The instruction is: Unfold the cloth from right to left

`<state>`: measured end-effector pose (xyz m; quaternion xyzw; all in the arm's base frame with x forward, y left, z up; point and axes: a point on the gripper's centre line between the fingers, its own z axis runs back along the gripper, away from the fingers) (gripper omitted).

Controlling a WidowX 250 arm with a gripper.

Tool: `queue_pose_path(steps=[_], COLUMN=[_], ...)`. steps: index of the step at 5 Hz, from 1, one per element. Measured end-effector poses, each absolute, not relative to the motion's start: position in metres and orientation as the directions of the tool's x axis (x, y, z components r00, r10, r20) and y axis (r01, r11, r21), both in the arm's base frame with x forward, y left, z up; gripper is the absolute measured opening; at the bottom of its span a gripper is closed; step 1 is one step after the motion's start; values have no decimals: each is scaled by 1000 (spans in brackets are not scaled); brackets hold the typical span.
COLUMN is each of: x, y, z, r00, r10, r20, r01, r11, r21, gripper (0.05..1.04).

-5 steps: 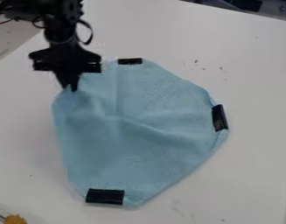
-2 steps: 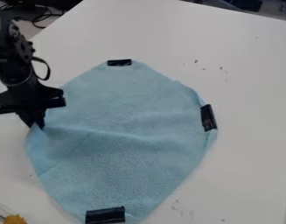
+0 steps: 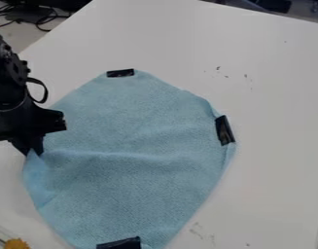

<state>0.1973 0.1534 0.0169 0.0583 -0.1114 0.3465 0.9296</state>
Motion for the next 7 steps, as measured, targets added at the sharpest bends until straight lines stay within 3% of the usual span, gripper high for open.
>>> queue_pose_path(steps=[2,3,5,7], x=[196,189,186,204], y=[153,156,152,139], z=[19,28,38,88], r00=[751,759,755,812], r10=[625,616,623,528], r20=[215,210,206,249], r01=[-648,-643,-652,-574], r11=[760,760,749,799], r21=[54,95,122,180], gripper=[810,1005,1000,1000])
